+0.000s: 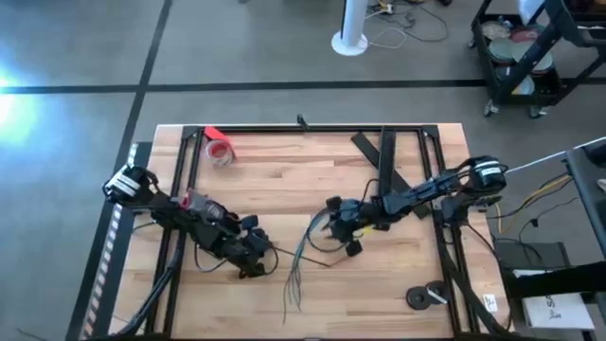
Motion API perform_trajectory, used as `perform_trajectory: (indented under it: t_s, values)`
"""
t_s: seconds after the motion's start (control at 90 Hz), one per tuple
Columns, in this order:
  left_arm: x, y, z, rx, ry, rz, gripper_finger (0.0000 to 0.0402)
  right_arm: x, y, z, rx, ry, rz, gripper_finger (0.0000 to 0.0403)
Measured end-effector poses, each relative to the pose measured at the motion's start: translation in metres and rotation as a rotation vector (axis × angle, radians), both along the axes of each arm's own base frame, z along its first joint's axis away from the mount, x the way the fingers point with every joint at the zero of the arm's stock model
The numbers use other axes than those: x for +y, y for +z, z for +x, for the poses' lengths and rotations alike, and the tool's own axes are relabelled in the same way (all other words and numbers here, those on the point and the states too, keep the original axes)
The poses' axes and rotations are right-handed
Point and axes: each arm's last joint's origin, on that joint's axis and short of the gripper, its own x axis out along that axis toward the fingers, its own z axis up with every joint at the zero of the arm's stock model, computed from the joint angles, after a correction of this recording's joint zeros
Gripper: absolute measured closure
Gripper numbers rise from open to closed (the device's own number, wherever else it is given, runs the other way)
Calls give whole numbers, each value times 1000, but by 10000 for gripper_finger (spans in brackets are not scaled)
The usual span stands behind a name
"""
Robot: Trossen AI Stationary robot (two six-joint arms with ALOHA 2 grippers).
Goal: Ziptie cables
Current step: Wrap the zip tie around the cable bundle
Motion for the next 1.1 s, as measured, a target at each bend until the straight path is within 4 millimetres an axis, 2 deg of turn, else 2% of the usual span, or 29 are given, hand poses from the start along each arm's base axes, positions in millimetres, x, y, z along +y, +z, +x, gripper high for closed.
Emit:
perform_trajectory:
  t_s: [0.122,0.267,0.467,0.844,1.1]
  values:
    - [1,1,1,-11,-11,47,380,18,-22,-1,32,77,-30,281]
    - [2,-1,3,-29,3,86,380,36,-30,-1,15,156,-78,274]
    - [6,-3,11,-74,7,114,380,58,-31,-3,-90,317,-195,270]
    - [21,-6,20,-74,33,122,380,74,-28,9,-197,668,-328,254]
    - [22,-3,25,-108,35,88,380,75,-21,19,-132,725,-442,243]
